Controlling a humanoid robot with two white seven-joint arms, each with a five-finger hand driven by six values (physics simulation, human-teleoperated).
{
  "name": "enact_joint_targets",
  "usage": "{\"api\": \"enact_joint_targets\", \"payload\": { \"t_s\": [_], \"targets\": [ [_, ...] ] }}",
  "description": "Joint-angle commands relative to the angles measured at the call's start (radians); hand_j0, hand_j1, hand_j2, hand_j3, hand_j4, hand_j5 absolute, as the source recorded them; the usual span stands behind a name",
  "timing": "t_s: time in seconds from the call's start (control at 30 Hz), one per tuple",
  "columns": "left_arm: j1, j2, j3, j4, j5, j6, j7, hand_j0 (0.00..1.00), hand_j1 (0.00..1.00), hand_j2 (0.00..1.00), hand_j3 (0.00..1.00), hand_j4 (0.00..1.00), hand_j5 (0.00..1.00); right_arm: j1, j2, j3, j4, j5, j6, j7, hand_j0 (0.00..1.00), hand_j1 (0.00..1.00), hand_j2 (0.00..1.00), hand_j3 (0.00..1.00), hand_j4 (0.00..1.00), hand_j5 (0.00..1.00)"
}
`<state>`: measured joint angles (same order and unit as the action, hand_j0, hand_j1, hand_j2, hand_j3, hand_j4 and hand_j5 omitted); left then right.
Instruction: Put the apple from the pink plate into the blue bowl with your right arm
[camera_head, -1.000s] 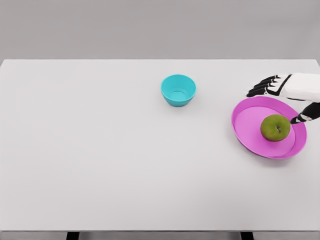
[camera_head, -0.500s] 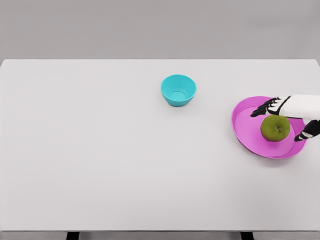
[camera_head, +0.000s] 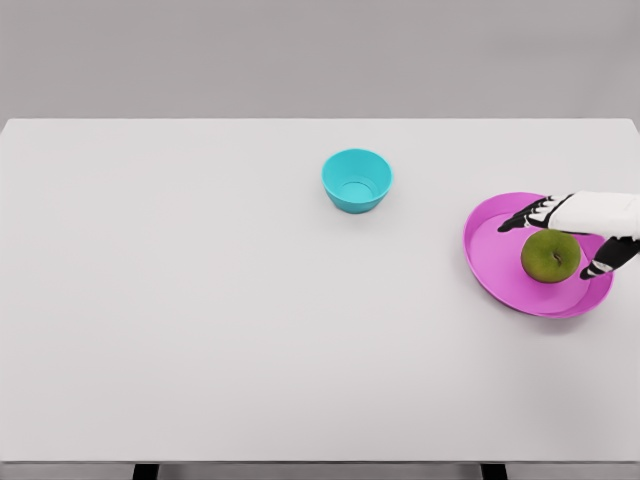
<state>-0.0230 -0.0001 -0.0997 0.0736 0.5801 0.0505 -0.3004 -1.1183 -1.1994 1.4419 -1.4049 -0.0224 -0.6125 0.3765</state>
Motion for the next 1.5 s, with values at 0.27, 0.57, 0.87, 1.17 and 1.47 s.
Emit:
{"api": "enact_joint_targets", "payload": {
  "t_s": [0.27, 0.57, 0.87, 1.17, 1.47],
  "targets": [
    [0.0, 0.0, 0.0, 0.0, 0.0, 0.0, 0.0, 1.0, 1.0, 1.0, 1.0, 1.0, 1.0, 0.026, 0.027, -0.001, 0.054, 0.032, 0.002, -0.015, 1.0, 1.0, 1.0, 1.0, 1.0, 1.0],
    [0.0, 0.0, 0.0, 0.0, 0.0, 0.0, 0.0, 1.0, 1.0, 1.0, 1.0, 1.0, 1.0, 0.034, 0.061, -0.005, 0.075, 0.033, 0.002, -0.016, 1.0, 1.0, 1.0, 1.0, 1.0, 1.0],
    [0.0, 0.0, 0.0, 0.0, 0.0, 0.0, 0.0, 1.0, 1.0, 1.0, 1.0, 1.0, 1.0, 0.06, 0.084, -0.003, 0.11, 0.053, 0.002, -0.022, 1.0, 1.0, 1.0, 1.0, 1.0, 1.0],
    [0.0, 0.0, 0.0, 0.0, 0.0, 0.0, 0.0, 1.0, 1.0, 1.0, 1.0, 1.0, 1.0, 0.061, 0.092, -0.005, 0.147, 0.104, 0.002, -0.036, 0.47, 0.47, 0.47, 0.47, 0.47, 0.47],
    [0.0, 0.0, 0.0, 0.0, 0.0, 0.0, 0.0, 1.0, 1.0, 1.0, 1.0, 1.0, 1.0, 0.067, 0.115, -0.005, 0.144, 0.105, 0.002, -0.034, 0.37, 0.37, 0.37, 0.37, 0.37, 0.37]
  ]
}}
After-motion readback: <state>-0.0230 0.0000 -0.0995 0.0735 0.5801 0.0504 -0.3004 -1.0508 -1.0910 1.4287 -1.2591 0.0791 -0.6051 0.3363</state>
